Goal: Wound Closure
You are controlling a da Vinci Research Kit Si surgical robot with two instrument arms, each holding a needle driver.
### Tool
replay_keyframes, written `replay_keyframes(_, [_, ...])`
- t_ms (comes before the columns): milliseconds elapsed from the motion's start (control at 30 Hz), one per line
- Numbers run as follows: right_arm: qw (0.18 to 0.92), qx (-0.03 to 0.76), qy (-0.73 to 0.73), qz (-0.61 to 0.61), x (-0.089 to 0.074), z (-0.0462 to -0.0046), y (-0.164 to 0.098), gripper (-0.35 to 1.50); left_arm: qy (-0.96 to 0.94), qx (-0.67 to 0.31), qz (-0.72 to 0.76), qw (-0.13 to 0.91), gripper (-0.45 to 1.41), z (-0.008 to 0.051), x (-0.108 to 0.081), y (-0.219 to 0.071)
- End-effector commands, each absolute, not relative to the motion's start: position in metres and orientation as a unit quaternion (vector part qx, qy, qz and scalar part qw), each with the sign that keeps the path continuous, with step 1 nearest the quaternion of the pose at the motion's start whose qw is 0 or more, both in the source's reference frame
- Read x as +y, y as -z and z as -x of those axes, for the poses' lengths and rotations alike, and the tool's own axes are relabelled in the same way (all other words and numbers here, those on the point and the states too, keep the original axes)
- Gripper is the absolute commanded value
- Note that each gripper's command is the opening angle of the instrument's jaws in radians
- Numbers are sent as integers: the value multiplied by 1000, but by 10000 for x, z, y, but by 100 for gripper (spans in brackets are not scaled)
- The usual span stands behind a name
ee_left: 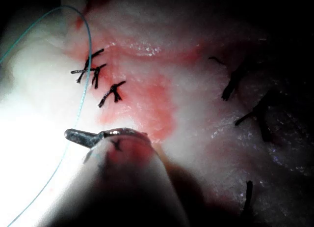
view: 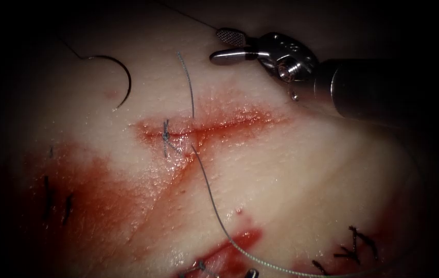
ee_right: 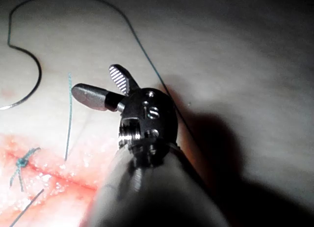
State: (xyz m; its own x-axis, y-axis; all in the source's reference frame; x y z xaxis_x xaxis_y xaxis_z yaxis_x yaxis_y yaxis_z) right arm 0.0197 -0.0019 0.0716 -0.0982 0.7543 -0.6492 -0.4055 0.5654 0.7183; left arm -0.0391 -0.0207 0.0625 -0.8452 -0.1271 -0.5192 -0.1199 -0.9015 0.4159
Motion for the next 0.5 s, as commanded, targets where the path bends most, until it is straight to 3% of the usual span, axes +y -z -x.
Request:
replay_keyframes(33, [654,597,-441,-145,-14,-210,-721,108,931,-240,-274,12,125,405,-200,-630])
replay_keyframes(433, [656,595,-442,-140,-20,-215,-724,93,925,-289,-242,52,123,413,-163,-659])
replay_keyframes(500, [657,595,-441,-140,-21,-216,-726,86,923,-297,-240,52,115,413,-156,-665])
